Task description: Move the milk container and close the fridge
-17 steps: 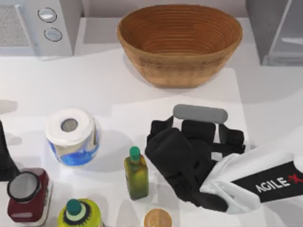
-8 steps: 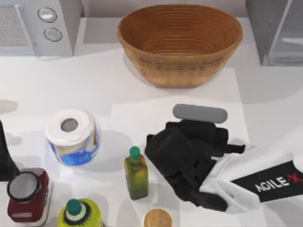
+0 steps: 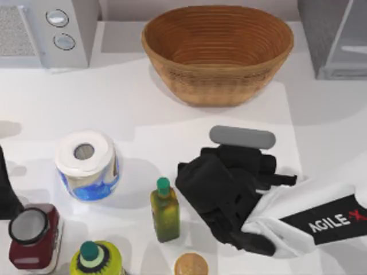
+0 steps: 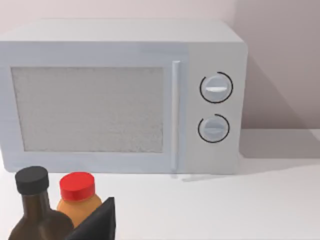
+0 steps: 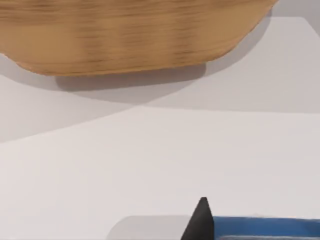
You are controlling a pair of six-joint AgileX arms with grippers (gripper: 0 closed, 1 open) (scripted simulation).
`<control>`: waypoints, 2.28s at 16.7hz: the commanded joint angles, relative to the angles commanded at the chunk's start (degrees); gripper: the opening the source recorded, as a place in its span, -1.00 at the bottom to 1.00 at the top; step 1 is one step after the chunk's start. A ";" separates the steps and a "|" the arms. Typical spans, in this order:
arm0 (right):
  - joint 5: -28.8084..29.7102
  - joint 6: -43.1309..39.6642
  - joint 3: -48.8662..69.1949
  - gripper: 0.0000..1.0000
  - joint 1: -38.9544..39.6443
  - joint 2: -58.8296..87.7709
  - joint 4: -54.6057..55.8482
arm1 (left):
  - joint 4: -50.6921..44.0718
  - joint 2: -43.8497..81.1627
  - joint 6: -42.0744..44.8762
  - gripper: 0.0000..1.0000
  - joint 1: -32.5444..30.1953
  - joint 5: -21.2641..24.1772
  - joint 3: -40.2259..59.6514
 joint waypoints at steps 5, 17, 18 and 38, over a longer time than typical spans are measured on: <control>-0.01 0.06 0.10 -1.00 0.13 -0.29 -0.25 | 0.00 0.00 0.00 1.00 0.00 0.00 0.00; -2.08 -1.24 0.81 -1.00 -1.09 -6.29 -5.15 | 0.00 0.00 0.00 1.00 0.00 0.00 0.00; -3.93 -2.23 0.14 -1.00 -2.29 -6.82 -3.69 | 0.00 0.00 0.00 1.00 0.00 0.00 0.00; -53.30 -37.63 -26.03 -1.00 -52.58 -28.41 41.51 | 0.00 0.00 0.00 1.00 0.00 0.00 0.00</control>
